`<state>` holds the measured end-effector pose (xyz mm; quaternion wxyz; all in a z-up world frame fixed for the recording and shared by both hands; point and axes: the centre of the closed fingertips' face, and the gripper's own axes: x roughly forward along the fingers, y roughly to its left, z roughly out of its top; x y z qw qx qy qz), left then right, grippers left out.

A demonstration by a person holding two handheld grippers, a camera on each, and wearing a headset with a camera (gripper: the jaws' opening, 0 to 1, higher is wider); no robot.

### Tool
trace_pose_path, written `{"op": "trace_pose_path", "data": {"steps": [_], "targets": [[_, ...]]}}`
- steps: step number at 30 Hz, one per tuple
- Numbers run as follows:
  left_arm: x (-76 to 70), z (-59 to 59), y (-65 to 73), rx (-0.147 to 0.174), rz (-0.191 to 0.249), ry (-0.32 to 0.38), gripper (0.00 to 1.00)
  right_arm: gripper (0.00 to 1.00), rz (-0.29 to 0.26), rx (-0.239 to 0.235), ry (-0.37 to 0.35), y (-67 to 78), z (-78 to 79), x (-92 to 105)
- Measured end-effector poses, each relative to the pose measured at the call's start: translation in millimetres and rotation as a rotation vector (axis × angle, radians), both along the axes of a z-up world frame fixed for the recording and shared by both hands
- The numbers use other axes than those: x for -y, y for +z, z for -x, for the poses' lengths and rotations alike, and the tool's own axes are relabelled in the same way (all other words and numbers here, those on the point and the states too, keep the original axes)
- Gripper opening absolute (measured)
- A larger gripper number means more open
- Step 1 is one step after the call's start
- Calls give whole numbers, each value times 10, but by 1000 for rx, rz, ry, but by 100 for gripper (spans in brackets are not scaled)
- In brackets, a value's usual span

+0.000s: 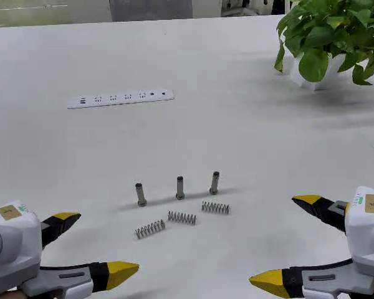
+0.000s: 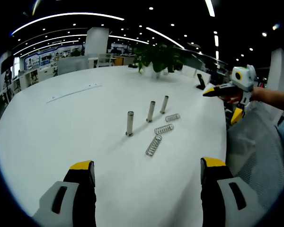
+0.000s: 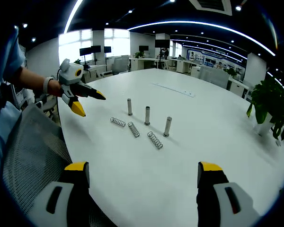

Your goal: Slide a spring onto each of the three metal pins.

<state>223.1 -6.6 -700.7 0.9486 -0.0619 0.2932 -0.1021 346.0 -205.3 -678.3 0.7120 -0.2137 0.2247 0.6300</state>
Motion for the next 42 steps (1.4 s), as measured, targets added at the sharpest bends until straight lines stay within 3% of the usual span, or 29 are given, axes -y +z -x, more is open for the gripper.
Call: {"op": "trace_pose_path", "data": {"steps": [8,14,18,20,23,26,34,40,41,42], "targets": [[17,37,-103,-7,20,13,92,96,-4,-4,11,-15,11,-45],[83,-37,-167,-25,11,-32,88,96,-1,-8,7,-40,43,-37],[96,-112,-237,-54,15,-61,81,96,-3,-11,0,-51,47,-24],[127,-162,-241,-62,-4,-76,78,96,-8,-14,-6,-45,50,-23],[106,-210,-269,-70,-78,-143,70,96,-9,-16,-11,-51,50,-7],[128,-273,-300,-111,-70,-164,62,95,-6,-18,-16,-65,51,15],[146,-411,-336,-164,-114,-226,40,95,-11,-23,-29,-59,77,29],[191,-463,-372,-230,-128,-267,36,95,-7,-24,-32,-64,93,45],[153,-470,-392,-256,-187,-286,34,95,-9,-27,-35,-64,97,48],[163,-482,-399,-259,-214,-311,32,95,-8,-29,-36,-66,100,50]]}}
